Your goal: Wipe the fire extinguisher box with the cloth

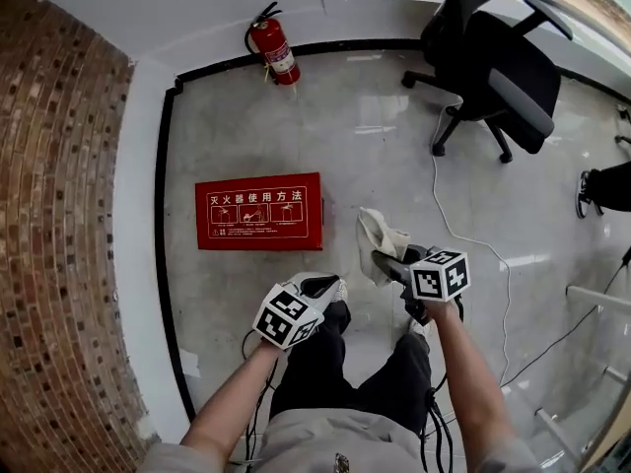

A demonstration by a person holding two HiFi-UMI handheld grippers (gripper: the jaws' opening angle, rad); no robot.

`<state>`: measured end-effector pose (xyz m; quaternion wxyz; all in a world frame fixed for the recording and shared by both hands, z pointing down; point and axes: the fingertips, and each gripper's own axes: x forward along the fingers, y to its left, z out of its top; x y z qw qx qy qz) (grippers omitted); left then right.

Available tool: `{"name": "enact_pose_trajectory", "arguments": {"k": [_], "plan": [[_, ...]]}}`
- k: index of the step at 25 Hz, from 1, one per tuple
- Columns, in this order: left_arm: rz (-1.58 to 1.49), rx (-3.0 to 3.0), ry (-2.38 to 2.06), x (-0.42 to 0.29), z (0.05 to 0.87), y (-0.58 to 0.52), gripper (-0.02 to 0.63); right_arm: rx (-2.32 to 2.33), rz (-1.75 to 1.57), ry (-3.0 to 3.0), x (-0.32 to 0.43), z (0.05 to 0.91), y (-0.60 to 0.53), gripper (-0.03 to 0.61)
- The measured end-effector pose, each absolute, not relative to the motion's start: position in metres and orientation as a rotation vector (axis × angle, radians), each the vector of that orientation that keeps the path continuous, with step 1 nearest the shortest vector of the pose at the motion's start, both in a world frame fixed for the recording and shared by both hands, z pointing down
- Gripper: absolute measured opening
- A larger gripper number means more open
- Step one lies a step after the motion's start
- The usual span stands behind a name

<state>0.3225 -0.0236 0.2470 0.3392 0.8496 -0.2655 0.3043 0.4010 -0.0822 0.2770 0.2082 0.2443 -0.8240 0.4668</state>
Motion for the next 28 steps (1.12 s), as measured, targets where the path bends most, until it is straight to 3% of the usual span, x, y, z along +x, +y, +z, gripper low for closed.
{"name": "enact_pose_trajectory", "arguments": {"k": [9, 19, 28], "plan": [[0.858, 2.133, -0.896, 0.343, 0.392, -0.030, 0.002, 0.603, 1.203, -2.227, 0.402, 0.460, -0.134, 0.123], [0.968, 2.083, -1.028, 0.308, 0.558, -0.046, 0.002, 0.578, 1.156, -2.200, 0.337, 0.687, -0.189, 0.120], [1.011, 2.077, -1.057, 0.302, 0.633, -0.036, 0.002, 0.649, 1.298, -2.130, 0.288, 0.829, -0.225, 0.121]]}}
